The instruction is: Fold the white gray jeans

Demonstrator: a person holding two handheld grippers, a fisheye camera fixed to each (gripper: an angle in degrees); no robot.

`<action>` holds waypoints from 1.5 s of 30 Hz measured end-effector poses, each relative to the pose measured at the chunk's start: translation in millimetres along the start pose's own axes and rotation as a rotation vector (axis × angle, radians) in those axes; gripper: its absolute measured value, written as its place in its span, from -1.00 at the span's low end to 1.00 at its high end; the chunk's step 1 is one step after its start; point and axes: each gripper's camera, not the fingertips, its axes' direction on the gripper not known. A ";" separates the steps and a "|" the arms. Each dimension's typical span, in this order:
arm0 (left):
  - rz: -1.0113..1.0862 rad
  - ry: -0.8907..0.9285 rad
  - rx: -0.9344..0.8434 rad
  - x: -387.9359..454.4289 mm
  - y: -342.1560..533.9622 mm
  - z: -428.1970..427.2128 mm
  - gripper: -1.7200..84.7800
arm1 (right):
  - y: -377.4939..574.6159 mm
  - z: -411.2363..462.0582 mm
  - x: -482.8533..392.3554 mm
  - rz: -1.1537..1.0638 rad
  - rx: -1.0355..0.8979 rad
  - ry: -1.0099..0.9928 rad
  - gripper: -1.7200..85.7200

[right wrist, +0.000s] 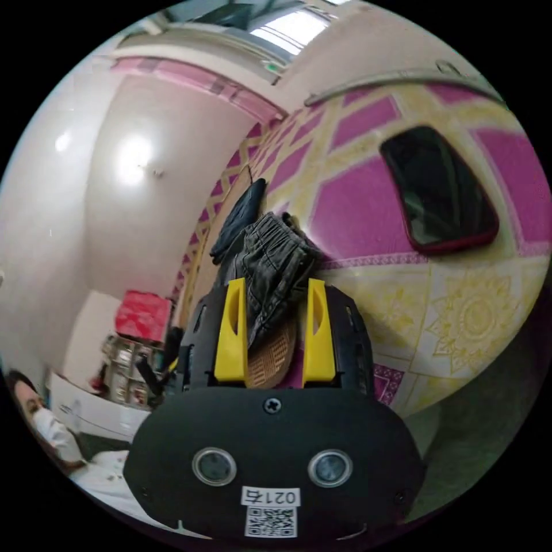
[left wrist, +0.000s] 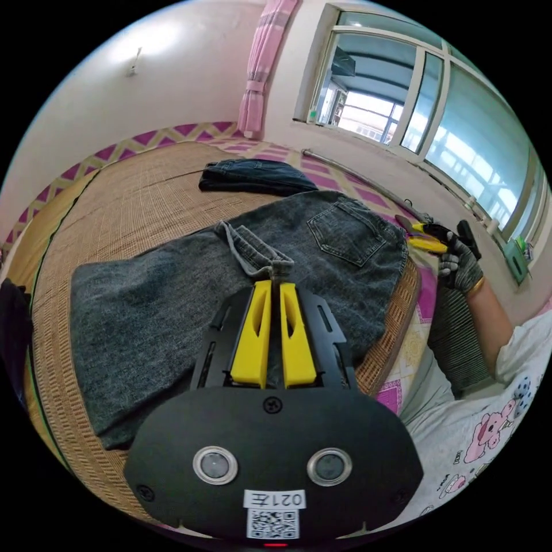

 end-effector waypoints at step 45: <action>-0.376 0.060 0.282 -229.3 158.4 -258.2 -0.98 | 426.5 533.2 -423.6 -1.553 -0.348 0.335 -0.83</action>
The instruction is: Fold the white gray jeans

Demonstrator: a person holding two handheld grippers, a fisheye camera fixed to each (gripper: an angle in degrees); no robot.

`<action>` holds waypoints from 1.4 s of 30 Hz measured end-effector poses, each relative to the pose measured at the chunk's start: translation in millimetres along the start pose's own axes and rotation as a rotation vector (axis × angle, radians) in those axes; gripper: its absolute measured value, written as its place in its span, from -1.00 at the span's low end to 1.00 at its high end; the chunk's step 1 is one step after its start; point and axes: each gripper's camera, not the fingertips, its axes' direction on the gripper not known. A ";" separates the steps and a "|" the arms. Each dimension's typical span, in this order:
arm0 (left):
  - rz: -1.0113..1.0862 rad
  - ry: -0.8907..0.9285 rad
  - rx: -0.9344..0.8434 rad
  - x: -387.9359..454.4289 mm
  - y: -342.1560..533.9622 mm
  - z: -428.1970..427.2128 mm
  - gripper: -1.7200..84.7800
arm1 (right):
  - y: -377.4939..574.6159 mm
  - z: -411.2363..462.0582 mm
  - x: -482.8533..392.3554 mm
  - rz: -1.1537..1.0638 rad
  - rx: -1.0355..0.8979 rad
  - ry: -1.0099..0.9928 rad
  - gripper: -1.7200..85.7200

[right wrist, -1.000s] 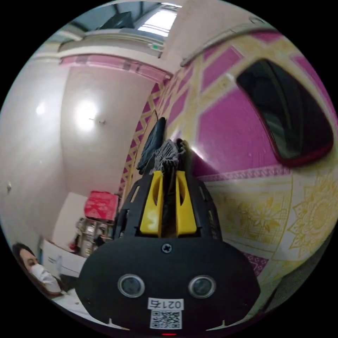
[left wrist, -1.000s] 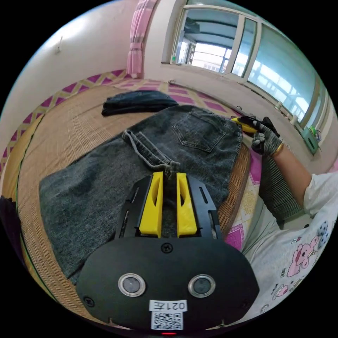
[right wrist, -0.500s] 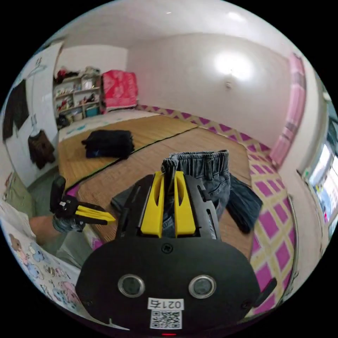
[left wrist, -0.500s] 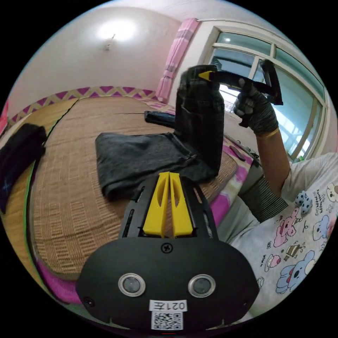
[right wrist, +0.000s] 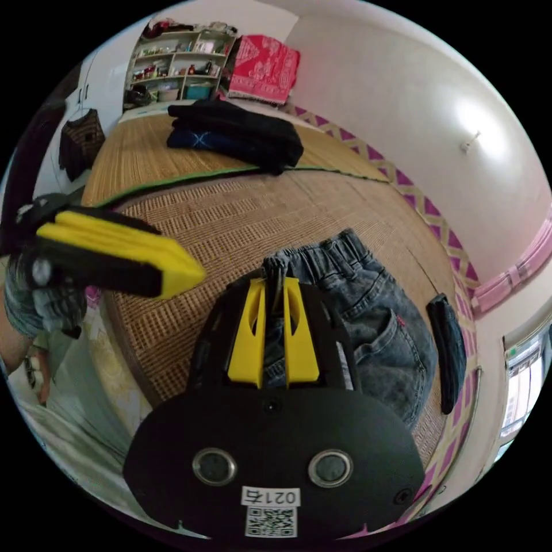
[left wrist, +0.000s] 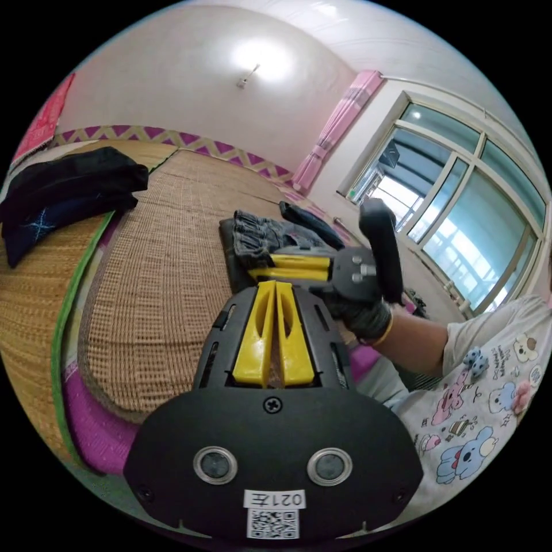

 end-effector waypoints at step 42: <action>-0.092 0.132 -0.110 -153.9 -230.3 -158.7 -0.86 | 13.3 51.8 395.9 0.565 0.081 -0.836 -0.87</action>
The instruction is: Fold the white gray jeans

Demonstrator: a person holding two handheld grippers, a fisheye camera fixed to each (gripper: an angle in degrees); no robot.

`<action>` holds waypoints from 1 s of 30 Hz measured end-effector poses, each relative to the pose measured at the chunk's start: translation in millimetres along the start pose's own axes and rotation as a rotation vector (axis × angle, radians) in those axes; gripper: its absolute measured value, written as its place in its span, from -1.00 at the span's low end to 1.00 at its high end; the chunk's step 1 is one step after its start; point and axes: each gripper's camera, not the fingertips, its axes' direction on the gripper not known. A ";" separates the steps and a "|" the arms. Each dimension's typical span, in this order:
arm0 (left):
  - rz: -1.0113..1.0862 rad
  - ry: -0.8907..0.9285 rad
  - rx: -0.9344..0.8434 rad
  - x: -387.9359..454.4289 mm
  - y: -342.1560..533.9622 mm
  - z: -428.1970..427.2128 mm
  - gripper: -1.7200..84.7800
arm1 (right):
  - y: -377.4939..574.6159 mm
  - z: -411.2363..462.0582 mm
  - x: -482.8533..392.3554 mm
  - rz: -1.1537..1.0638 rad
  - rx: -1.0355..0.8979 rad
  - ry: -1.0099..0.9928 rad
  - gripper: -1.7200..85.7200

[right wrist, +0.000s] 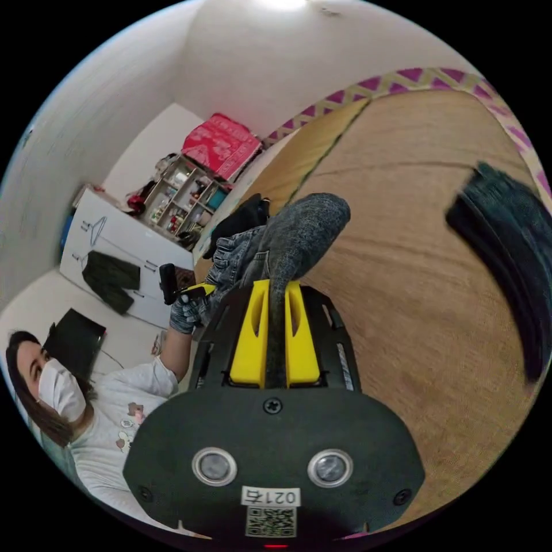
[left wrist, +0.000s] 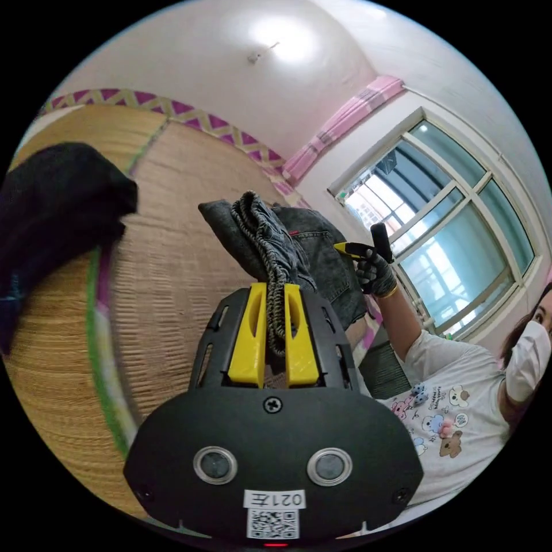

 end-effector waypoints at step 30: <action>0.162 -0.667 0.087 52.5 32.2 20.2 -0.92 | -28.7 187.9 -1.4 -0.310 -0.089 0.791 -0.74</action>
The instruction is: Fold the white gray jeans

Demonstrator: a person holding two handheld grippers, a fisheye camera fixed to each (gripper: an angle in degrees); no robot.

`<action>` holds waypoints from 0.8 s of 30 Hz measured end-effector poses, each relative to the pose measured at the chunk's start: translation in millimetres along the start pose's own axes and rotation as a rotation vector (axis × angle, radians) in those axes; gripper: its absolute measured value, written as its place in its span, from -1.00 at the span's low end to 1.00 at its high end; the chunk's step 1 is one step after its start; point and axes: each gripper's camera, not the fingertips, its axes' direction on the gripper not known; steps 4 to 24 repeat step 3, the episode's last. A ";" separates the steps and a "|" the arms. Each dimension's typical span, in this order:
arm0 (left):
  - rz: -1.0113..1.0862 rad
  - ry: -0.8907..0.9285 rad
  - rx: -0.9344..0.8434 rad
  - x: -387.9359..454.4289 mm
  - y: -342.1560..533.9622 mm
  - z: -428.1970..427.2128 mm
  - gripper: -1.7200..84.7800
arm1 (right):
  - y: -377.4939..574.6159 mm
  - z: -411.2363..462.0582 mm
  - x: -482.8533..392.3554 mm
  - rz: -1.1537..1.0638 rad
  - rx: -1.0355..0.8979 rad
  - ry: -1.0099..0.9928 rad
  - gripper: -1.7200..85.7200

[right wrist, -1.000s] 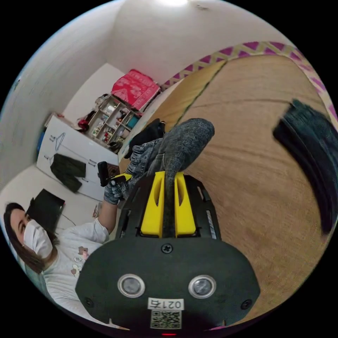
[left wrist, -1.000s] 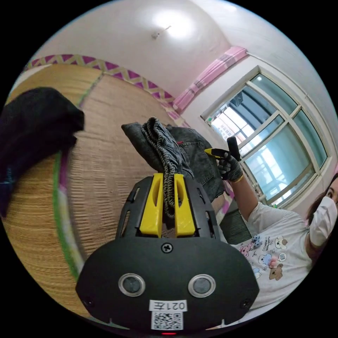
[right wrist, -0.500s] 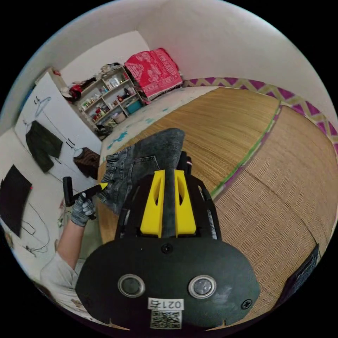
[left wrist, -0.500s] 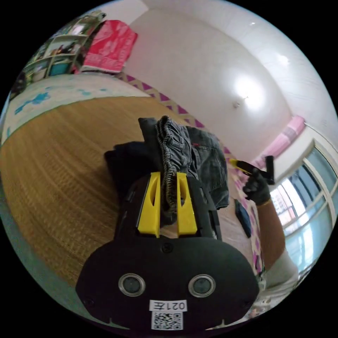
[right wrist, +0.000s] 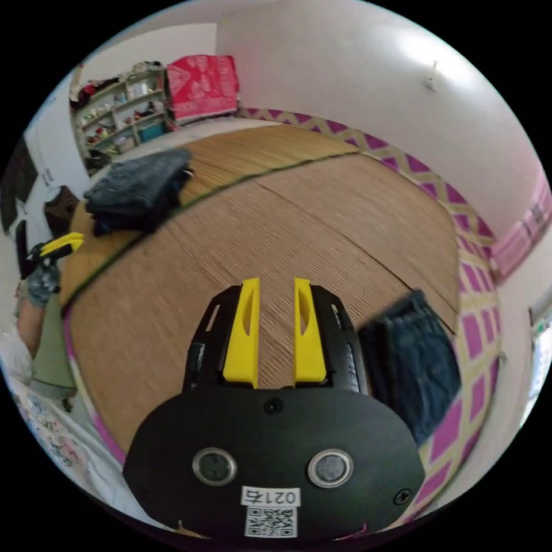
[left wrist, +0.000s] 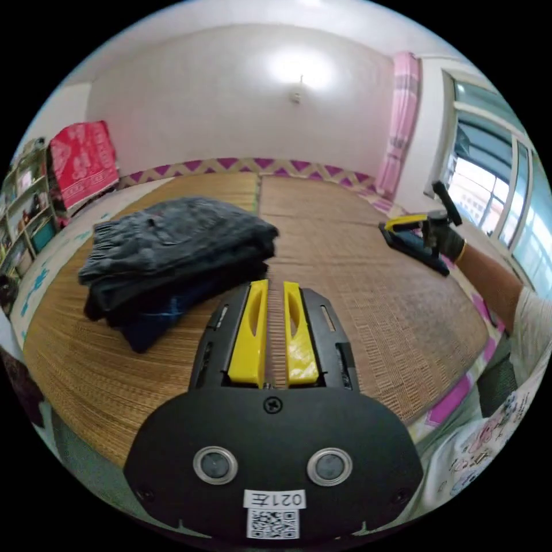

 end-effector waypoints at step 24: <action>0.121 -0.042 -0.028 83.0 11.6 25.3 -0.97 | 45.8 19.9 39.7 0.026 -0.079 0.259 -0.70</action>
